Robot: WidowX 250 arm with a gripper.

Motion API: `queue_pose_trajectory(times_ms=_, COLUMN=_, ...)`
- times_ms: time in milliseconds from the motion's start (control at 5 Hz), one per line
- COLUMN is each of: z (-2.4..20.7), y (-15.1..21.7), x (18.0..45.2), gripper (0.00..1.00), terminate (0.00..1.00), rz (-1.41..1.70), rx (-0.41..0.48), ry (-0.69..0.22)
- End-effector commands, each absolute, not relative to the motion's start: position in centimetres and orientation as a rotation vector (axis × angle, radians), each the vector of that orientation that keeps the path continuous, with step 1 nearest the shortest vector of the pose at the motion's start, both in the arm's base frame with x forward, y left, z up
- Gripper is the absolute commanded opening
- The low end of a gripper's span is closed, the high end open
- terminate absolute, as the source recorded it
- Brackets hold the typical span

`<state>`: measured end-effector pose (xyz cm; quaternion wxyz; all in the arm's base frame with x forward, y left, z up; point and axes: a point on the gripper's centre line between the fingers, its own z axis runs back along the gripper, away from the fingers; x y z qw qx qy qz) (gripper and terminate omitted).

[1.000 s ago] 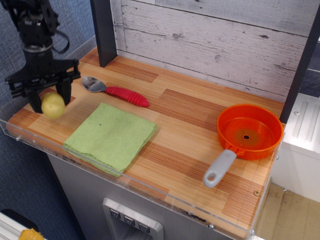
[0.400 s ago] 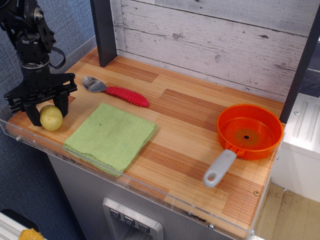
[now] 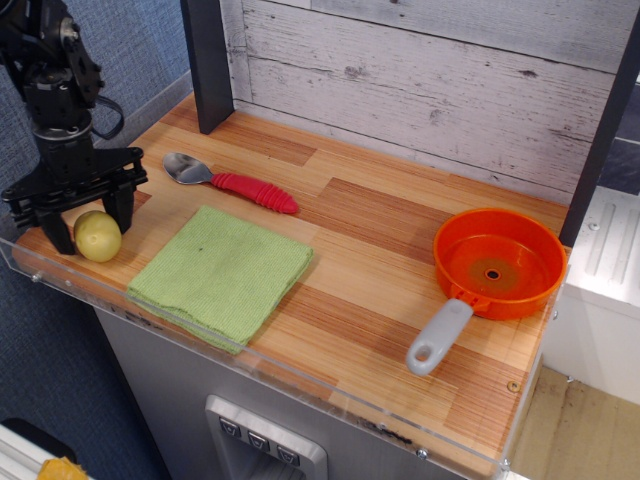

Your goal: Move the potato to the left of the green cloth

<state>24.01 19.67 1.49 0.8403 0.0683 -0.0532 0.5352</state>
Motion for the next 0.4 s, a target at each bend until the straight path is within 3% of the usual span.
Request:
queue_pose_trajectory(times_ms=0, z=3.9, y=20.0, x=23.3, gripper=1.00, terminate=0.00, rz=1.166, rx=0.158, ry=-0.140)
queue_pose_trajectory(times_ms=200, z=5.0, y=19.8, x=23.5, gripper=1.00, terminate=0.00, rz=1.159, rx=0.172, ry=-0.127)
